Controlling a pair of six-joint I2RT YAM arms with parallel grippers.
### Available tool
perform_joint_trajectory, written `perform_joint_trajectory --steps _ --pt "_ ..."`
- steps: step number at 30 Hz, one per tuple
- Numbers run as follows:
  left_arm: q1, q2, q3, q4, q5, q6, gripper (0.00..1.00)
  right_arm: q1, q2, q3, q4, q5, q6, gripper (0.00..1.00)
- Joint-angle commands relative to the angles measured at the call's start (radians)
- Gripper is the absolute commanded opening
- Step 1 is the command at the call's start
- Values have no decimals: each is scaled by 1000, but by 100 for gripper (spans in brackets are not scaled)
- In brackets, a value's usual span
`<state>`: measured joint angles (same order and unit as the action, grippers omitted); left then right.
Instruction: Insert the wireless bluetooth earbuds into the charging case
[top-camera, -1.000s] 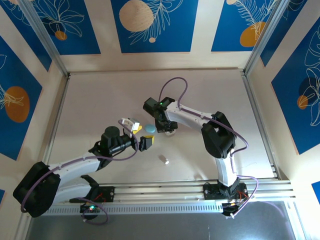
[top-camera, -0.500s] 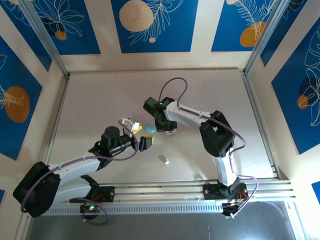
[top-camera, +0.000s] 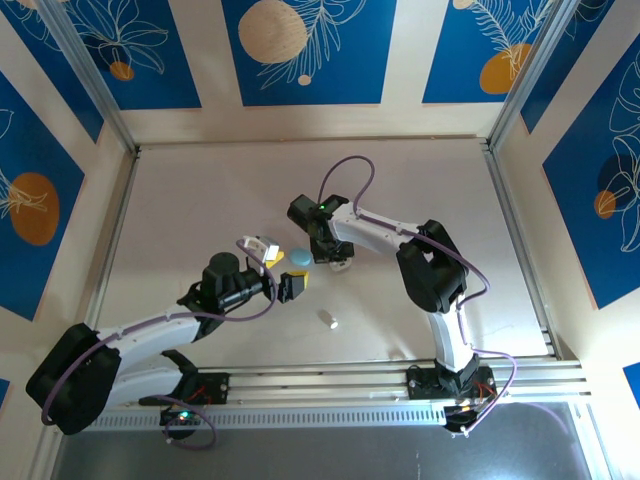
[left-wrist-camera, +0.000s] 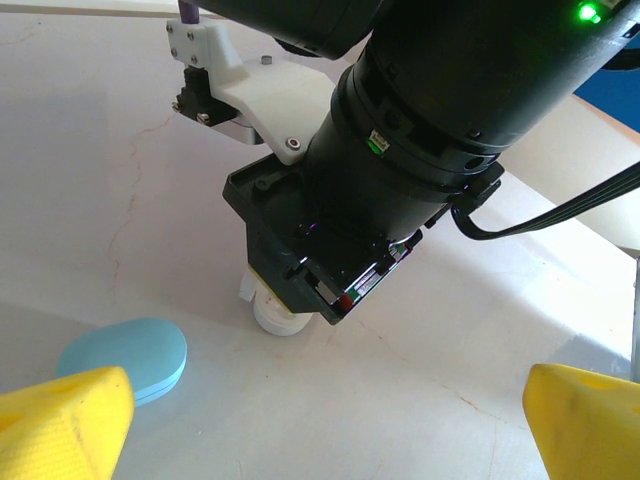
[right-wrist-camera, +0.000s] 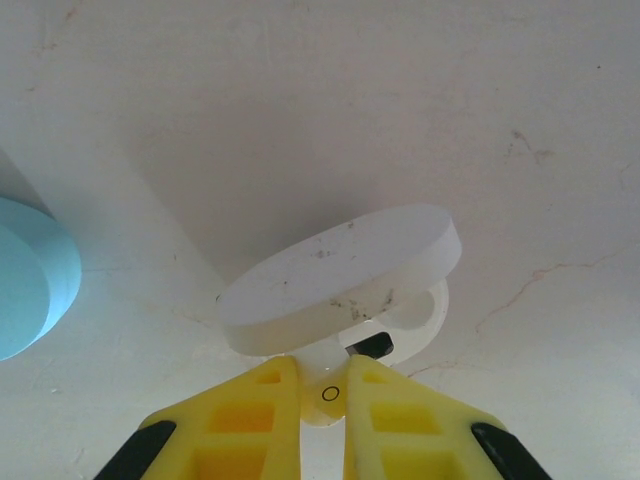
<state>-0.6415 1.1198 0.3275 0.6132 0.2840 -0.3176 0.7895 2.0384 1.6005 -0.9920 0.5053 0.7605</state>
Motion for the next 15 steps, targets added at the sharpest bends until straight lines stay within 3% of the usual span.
perform_joint_trajectory --steps 1,15 --pt "8 -17 -3 22 7 -9 100 -6 14 -17 1 -11 2 13" --pt "8 -17 -4 25 9 -12 100 -7 20 -40 13 -18 5 13"
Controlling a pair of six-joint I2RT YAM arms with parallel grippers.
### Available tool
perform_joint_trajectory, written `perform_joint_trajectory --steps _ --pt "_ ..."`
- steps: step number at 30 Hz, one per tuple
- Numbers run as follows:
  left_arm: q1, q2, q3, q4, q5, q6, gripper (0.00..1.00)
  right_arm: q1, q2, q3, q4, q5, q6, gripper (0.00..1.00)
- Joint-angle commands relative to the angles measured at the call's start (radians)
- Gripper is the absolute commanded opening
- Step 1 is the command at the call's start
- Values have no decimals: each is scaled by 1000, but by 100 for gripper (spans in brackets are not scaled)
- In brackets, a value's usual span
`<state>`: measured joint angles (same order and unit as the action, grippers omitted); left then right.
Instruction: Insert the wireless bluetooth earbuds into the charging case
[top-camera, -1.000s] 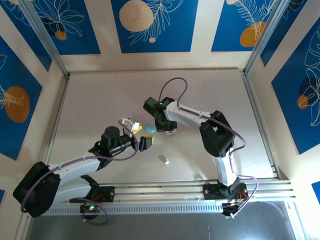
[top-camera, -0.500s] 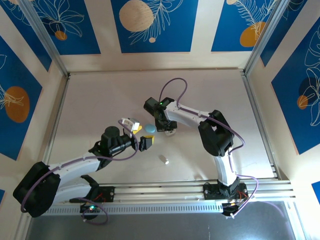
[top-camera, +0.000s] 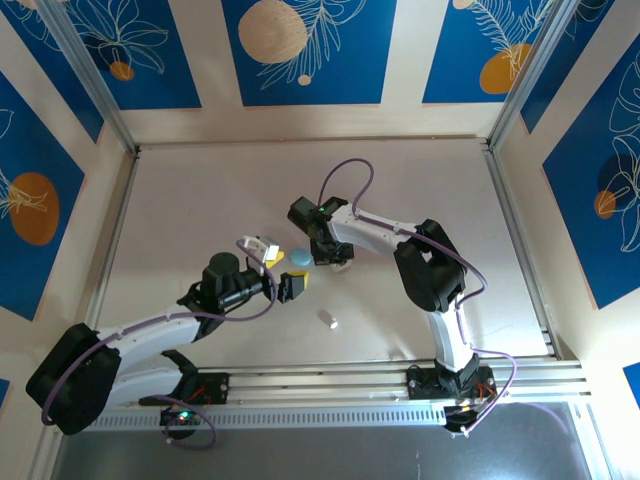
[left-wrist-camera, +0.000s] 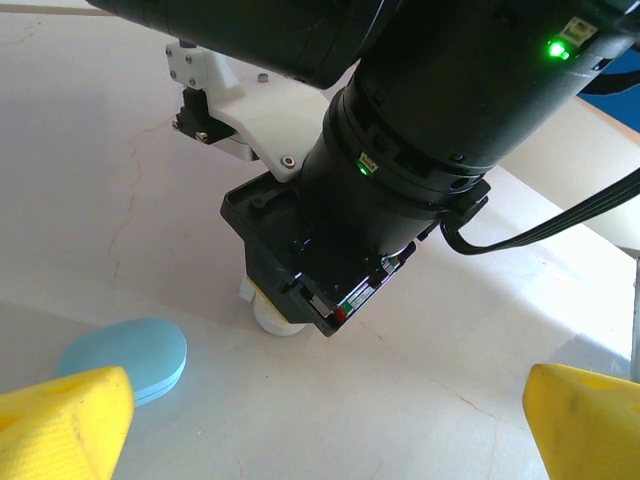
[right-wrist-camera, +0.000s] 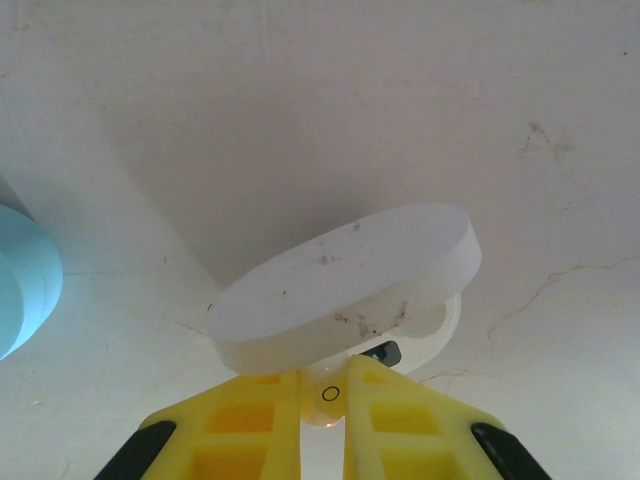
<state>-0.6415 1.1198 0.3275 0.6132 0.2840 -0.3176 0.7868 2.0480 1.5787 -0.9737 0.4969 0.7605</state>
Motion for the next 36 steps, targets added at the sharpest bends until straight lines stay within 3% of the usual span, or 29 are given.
perform_joint_trajectory --steps 1,36 --pt "8 -17 -4 24 9 -13 100 -5 11 -20 -3 -8 4 13" --pt "8 -11 -5 36 14 -17 100 -6 -12 -42 9 -34 3 23"
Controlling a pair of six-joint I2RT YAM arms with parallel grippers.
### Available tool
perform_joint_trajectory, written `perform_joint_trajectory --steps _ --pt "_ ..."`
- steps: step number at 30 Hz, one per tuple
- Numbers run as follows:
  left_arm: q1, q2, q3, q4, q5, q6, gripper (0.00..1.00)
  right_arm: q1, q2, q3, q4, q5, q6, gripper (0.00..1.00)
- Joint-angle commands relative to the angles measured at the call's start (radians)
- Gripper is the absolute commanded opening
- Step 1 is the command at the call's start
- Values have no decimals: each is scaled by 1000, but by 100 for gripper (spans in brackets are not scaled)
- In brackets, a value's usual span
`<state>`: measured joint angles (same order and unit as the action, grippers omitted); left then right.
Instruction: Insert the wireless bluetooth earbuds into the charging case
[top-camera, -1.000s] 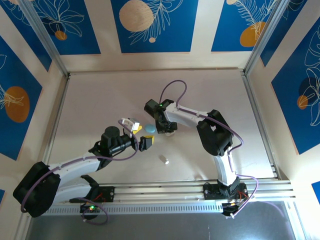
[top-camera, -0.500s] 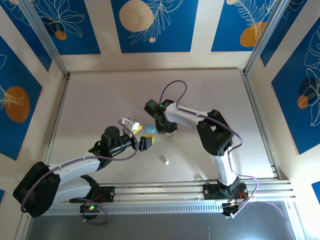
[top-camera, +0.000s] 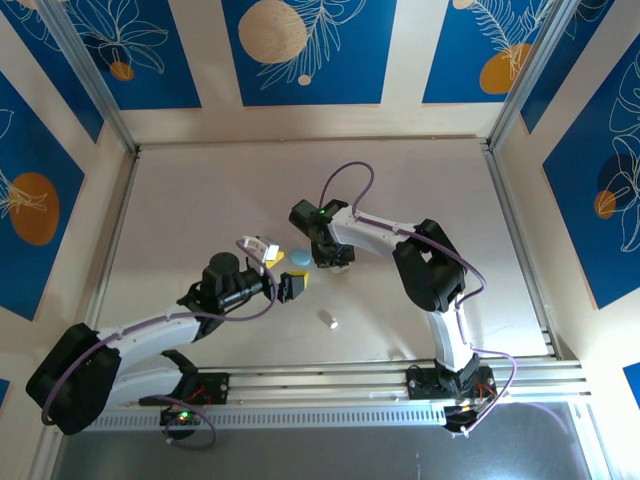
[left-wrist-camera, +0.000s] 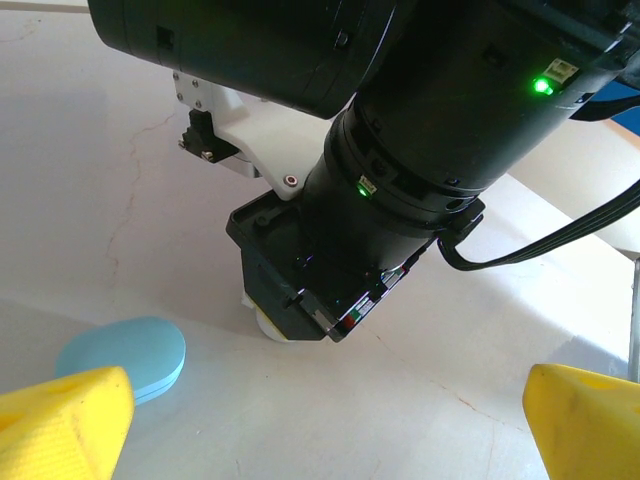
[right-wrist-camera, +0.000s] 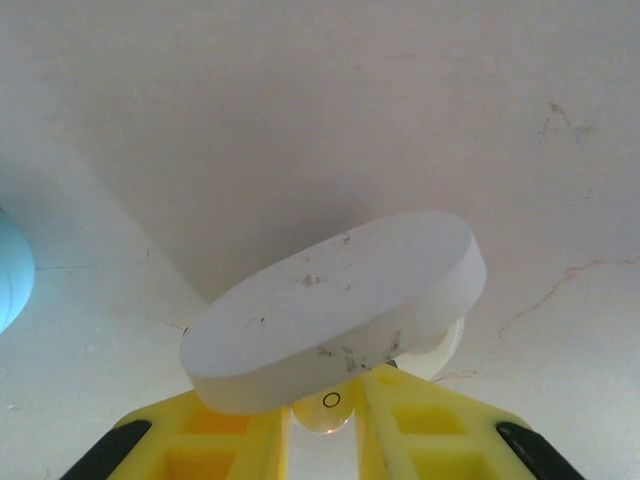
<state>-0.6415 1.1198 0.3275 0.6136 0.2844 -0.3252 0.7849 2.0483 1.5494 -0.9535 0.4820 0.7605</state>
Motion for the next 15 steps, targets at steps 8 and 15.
perform_joint_trajectory --steps 8,15 --pt "8 -12 -5 34 14 -11 100 -4 -23 -12 -11 -20 3 25" --pt "8 -12 -5 34 14 -11 100 -4 -32 -14 -14 -20 4 26"
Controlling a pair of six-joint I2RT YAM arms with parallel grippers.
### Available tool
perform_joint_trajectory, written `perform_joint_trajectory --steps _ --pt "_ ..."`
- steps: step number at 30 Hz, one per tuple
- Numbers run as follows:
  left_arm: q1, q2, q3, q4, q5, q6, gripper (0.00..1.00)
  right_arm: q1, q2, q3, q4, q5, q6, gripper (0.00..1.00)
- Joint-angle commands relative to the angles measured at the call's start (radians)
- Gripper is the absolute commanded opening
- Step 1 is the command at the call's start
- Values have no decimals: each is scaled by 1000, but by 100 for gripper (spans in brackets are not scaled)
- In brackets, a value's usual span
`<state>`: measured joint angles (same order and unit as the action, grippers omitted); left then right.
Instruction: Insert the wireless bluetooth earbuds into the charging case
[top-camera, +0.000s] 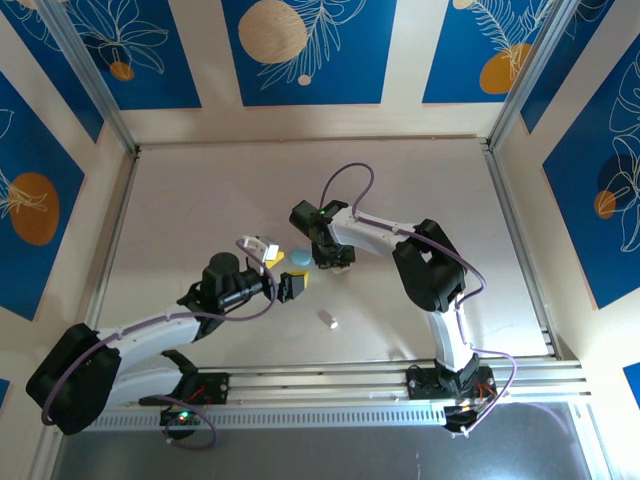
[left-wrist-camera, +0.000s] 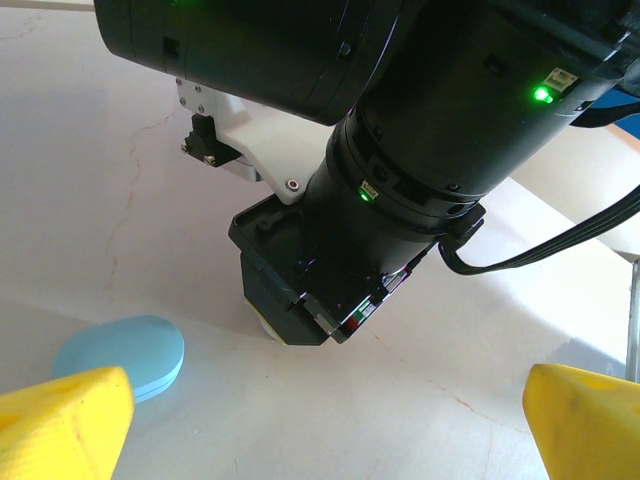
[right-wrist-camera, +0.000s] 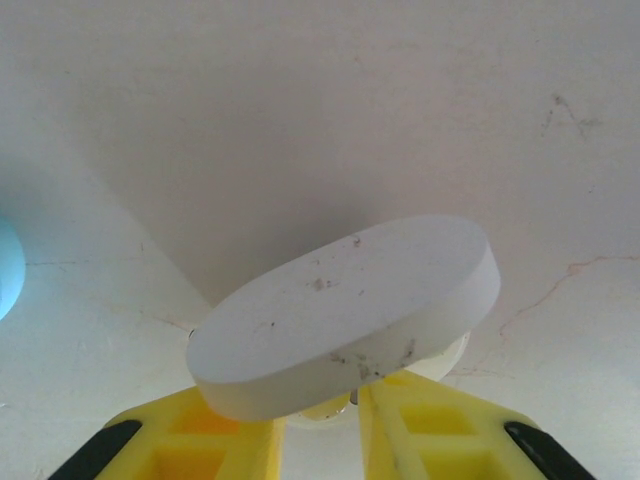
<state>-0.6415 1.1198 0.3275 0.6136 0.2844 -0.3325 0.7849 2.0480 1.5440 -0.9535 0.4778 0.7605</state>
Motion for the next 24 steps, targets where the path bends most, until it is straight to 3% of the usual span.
perform_joint_trajectory --steps 1,17,24 --pt "8 -12 -5 34 15 -3 100 -4 -35 -9 -14 -16 5 26" --pt "8 -12 -5 35 17 -5 100 -1 -88 -15 -21 -16 11 26" --pt "8 -18 -10 43 24 -13 100 14 -189 -66 14 -29 0 30"
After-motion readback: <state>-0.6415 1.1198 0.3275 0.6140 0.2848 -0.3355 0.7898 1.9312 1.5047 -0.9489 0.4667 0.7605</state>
